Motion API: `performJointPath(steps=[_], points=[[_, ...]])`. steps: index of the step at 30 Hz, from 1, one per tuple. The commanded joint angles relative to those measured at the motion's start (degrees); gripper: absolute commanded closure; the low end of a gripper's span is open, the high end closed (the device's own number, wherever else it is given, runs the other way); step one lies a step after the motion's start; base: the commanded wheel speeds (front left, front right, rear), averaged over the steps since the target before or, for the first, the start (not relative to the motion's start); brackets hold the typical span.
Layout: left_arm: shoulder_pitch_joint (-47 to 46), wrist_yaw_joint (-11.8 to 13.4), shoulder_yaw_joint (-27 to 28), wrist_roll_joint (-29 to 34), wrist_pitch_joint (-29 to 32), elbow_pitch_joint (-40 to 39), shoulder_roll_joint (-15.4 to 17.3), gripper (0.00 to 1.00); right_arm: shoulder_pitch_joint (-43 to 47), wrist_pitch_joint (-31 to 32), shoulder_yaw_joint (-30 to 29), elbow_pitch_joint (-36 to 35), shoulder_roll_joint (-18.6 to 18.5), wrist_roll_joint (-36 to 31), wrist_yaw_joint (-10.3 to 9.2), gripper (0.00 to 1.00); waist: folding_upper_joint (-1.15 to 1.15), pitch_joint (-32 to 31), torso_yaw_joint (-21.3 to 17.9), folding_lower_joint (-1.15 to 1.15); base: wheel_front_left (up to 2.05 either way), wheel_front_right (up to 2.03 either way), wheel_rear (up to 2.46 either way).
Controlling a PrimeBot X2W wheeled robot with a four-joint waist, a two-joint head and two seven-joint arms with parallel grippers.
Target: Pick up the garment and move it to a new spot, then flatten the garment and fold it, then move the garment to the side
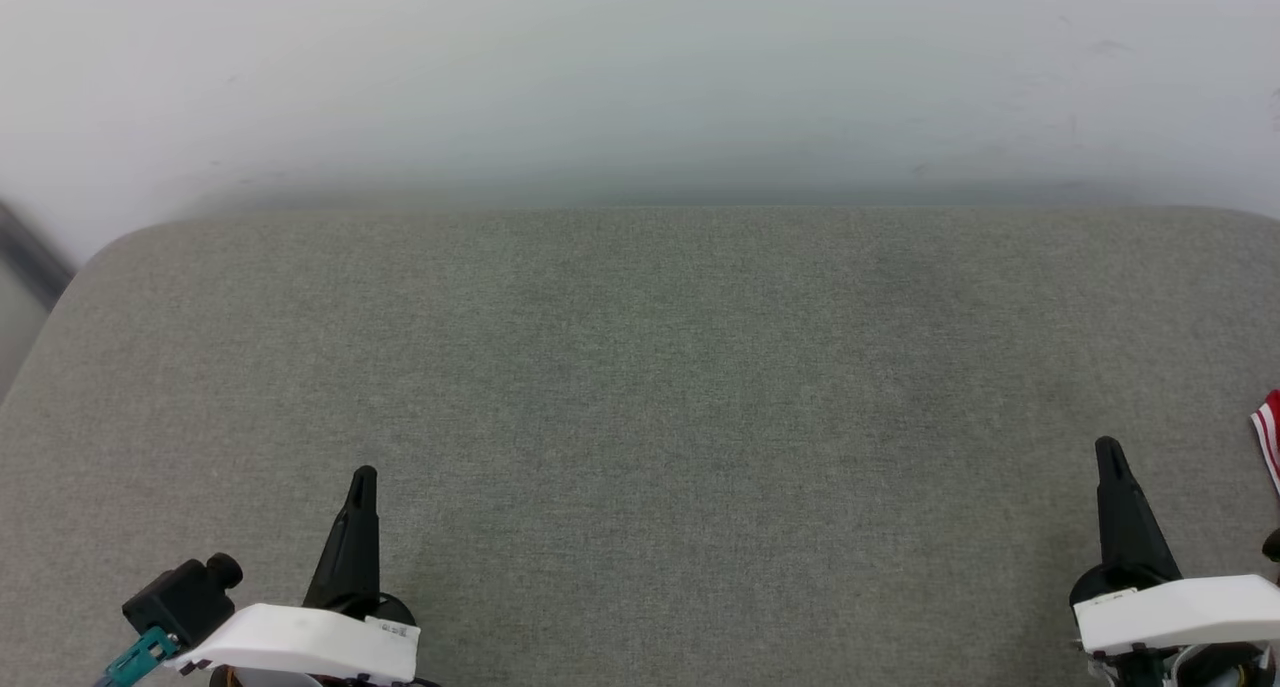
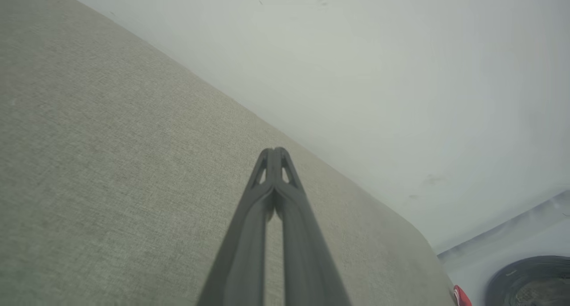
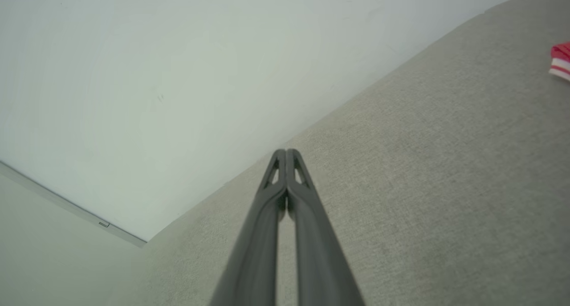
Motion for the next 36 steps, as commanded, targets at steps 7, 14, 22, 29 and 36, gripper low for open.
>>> performJointPath(steps=[7, 14, 22, 29, 36], points=[[-1.99, -0.12, 0.74, -6.42, 1.48, 0.26, 0.44, 1.00, -2.15, 1.38, -0.07, 0.46, -0.19, 6.68, -0.01, 1.00, 0.00, -0.15, -0.15, 0.00, 0.00, 0.00, 0.00], [-2.61, -0.14, 1.19, -11.48, 2.69, 1.05, 0.38, 1.00, -2.65, 2.55, -0.11, 1.34, -0.17, 11.86, -0.01, 1.00, 0.00, -0.29, -0.29, 0.00, 0.00, 0.00, 0.00], [-3.21, -0.15, 1.70, -16.83, 4.03, 1.89, 0.27, 1.00, -3.32, 3.85, -0.16, 2.23, -0.14, 17.31, -0.01, 1.00, 0.00, -0.46, -0.46, 0.00, 0.00, 0.00, 0.00], [-3.95, -0.17, 2.33, -22.33, 5.47, 2.80, 0.11, 1.00, -3.91, 5.15, -0.24, 3.18, -0.09, 23.03, -0.01, 1.00, 0.00, -0.65, -0.65, 0.00, 0.00, 0.00, 0.00], [-4.38, -0.17, 2.83, -26.28, 6.52, 3.45, -0.02, 1.00, -4.36, 6.15, -0.29, 3.88, -0.05, 27.11, -0.01, 1.00, 0.00, -0.80, -0.79, 0.00, 0.00, 0.00, 0.00]])
